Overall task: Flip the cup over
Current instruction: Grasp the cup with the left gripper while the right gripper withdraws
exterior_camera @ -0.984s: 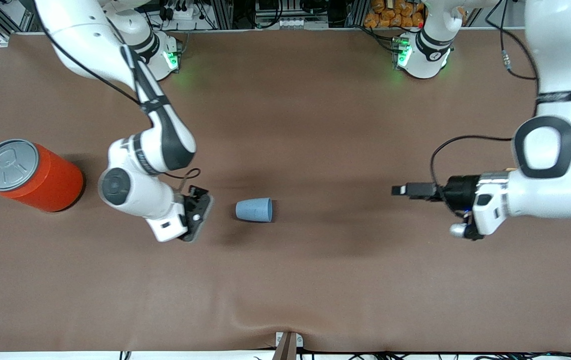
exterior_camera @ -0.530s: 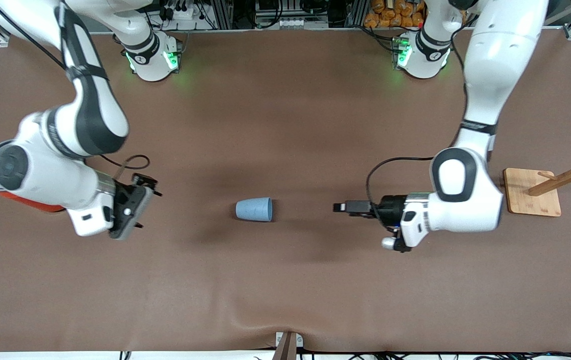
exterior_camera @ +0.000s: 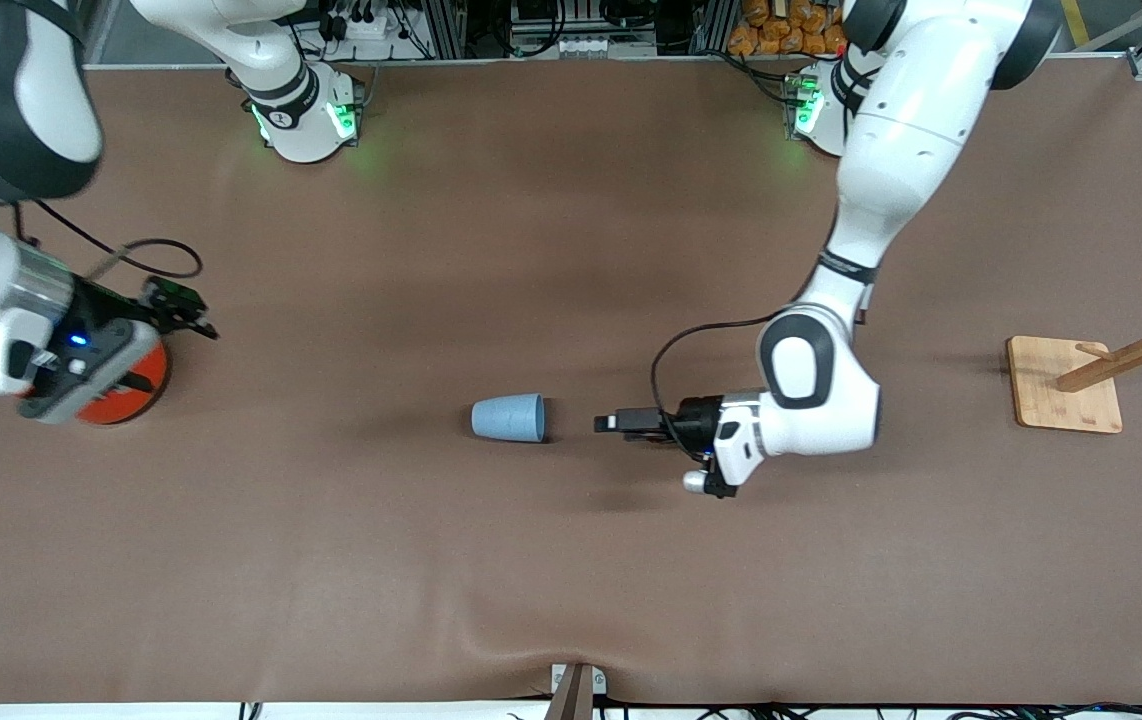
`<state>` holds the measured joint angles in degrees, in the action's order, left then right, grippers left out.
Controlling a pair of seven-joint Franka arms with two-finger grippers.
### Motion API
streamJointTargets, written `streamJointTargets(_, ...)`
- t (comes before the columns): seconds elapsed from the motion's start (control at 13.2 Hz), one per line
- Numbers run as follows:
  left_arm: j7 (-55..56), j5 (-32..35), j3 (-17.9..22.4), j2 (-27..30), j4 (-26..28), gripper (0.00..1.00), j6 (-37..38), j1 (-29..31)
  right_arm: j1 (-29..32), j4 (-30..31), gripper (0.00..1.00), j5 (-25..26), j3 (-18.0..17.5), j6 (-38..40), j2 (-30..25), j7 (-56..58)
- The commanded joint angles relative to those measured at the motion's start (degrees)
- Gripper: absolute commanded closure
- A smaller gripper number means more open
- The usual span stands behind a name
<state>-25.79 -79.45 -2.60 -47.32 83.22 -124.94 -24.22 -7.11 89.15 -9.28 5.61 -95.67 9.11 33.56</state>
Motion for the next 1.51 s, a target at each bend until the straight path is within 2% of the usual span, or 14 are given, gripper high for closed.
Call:
streamJointTargets(0.0, -3.4, -6.2, 0.6, -2.8, -1.7, 0.00, -2.4, -2.9, 2.4, 1.6, 0.00, 3.3, -0.9, 4.8, -5.4, -9.3)
streamJointTargets(0.23, -3.9, -7.3, 0.5, -6.1, -5.7, 0.00, -5.3, -5.7, 5.8, 0.7, 0.00, 3.5, -0.8, 5.2, -6.6, -10.8)
streamJointTargets(0.68, -3.9, -8.9, 0.6, -7.9, -6.7, 0.00, -6.4, -7.8, 7.9, -2.7, 0.00, 4.9, 1.1, 7.2, -6.2, -11.6)
streamJointTargets(0.98, -4.0, -10.4, 0.6, -9.4, -8.6, 0.00, -8.9, -9.8, 7.2, -6.9, 0.00, 4.9, 1.1, 17.8, -6.2, -23.5)
streamJointTargets(1.29, -3.8, -10.6, 0.4, -10.2, -10.2, 0.00, -12.3, -11.8, 7.5, -7.9, 0.00, 4.8, 1.1, 20.9, -6.5, -31.2)
streamJointTargets(1.36, -3.9, -11.6, 0.5, -10.1, -10.0, 0.13, -13.1, -12.2, 7.4, -8.5, 0.00, 4.9, 1.0, 22.1, -6.5, -34.7)
streamJointTargets(1.44, -4.0, -13.2, 0.5, -10.1, -10.0, 0.40, -13.3, -12.7, 7.2, -9.2, 0.00, 5.2, 0.8, 22.2, -6.5, -36.2)
